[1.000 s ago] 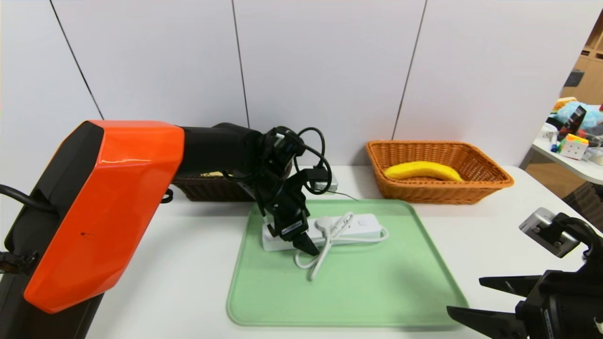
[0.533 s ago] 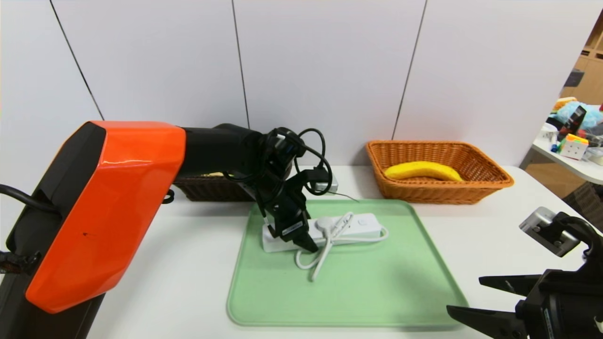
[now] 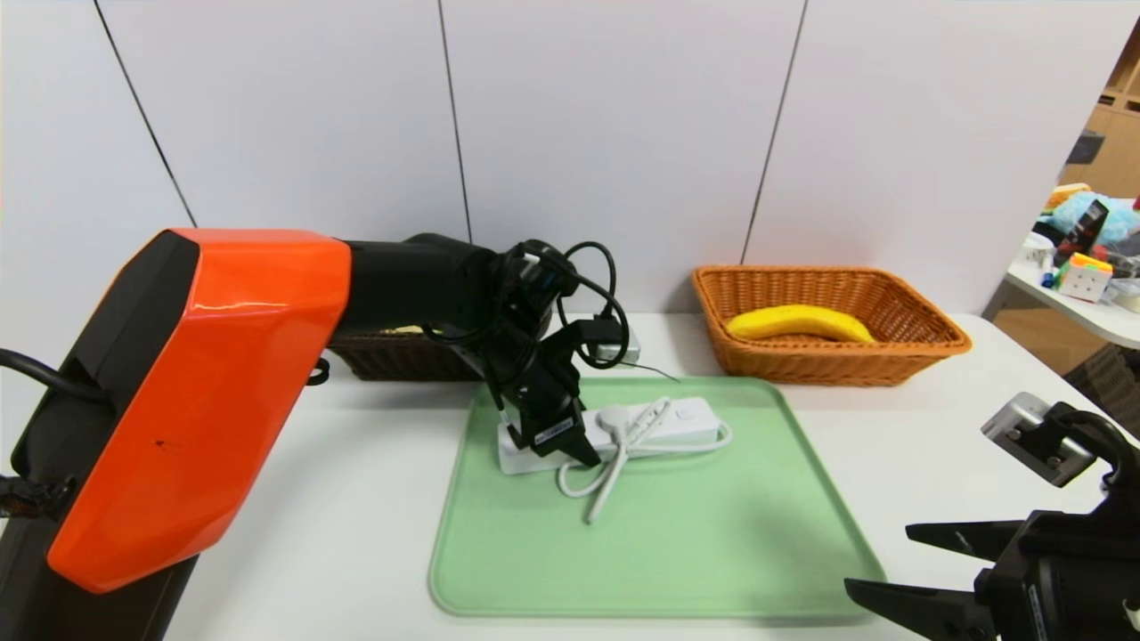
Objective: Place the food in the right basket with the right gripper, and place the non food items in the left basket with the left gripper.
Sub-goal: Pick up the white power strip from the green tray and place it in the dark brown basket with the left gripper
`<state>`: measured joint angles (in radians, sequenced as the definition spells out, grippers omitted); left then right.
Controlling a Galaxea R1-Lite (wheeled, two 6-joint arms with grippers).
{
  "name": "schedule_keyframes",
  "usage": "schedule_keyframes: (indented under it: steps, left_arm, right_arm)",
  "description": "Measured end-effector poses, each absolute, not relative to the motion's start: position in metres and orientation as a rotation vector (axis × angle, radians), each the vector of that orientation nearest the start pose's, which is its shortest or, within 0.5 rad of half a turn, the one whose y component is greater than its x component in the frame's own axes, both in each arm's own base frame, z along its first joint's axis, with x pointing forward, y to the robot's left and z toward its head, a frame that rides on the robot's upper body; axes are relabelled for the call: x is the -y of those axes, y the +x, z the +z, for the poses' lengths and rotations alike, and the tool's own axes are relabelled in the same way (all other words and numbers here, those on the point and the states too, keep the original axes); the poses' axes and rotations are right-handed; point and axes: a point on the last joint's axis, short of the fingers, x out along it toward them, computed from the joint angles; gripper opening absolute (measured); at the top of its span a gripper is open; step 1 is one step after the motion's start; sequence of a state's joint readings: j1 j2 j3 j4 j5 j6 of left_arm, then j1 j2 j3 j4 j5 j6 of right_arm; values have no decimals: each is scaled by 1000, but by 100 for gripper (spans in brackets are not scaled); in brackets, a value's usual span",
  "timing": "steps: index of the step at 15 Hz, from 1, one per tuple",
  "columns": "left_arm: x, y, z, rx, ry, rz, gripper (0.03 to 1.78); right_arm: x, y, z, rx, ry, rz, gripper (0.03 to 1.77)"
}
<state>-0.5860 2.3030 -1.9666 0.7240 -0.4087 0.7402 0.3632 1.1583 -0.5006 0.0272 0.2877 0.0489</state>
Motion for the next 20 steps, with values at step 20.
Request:
schedule_keyframes:
  steps: [20]
  left_arm:
    - [215, 332, 241, -546, 633, -1162, 89]
  right_arm:
    - [-57, 130, 165, -702, 19, 610, 170]
